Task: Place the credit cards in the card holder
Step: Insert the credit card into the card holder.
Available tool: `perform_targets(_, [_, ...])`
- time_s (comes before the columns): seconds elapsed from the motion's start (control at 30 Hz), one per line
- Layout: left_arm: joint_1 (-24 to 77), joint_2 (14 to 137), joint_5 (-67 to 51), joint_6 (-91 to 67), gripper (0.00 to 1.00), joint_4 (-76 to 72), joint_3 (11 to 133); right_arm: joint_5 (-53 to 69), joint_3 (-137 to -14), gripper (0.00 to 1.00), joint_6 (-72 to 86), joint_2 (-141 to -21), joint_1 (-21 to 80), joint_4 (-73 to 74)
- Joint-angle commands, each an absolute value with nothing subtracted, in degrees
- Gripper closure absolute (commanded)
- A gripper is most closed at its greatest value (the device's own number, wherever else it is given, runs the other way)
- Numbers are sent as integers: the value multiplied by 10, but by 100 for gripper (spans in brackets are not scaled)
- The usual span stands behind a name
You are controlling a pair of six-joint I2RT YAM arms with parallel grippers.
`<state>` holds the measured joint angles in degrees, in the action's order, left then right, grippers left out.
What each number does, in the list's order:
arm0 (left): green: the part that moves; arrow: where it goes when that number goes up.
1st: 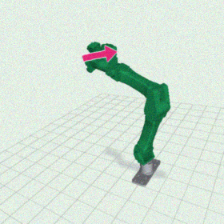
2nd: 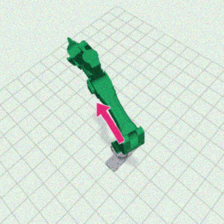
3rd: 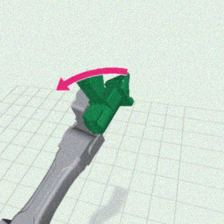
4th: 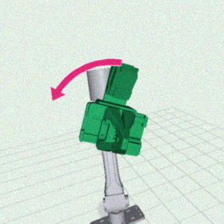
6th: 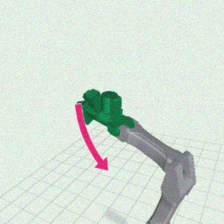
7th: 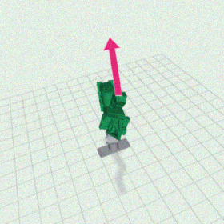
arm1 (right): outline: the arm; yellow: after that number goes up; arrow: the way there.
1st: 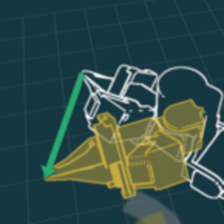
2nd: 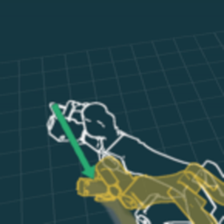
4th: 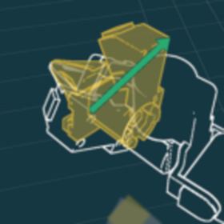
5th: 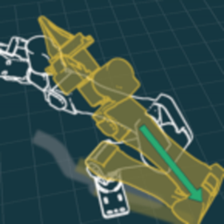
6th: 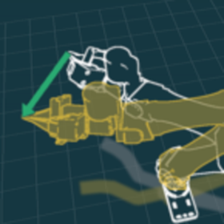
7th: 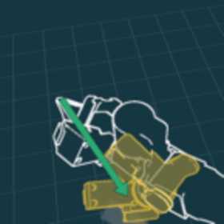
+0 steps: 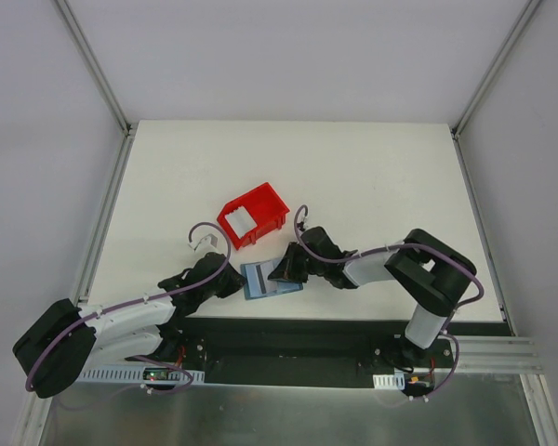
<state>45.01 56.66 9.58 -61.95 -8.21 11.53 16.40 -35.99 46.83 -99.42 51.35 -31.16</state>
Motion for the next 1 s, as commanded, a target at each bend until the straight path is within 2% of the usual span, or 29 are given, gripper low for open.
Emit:
perform_targets(0.0, [454,589,101,-597,100,-8,107,185,-367,100,458,-1020,525,-272])
perform_targets(0.13, [454,585,99,-600,100,-11,105,178,-378,99,454,-1020,533,-271])
perform_targets(0.27, [454,583,97,-599,100,-11,104,137,-389,78,426,-992,537,-209])
perform_targets(0.43, [454,575,93,-596,100,-11,100,50,-419,61,363,-930,539,-70])
perform_targets(0.97, [454,577,90,-580,100,-19,106,67,-541,60,318,-998,595,-4])
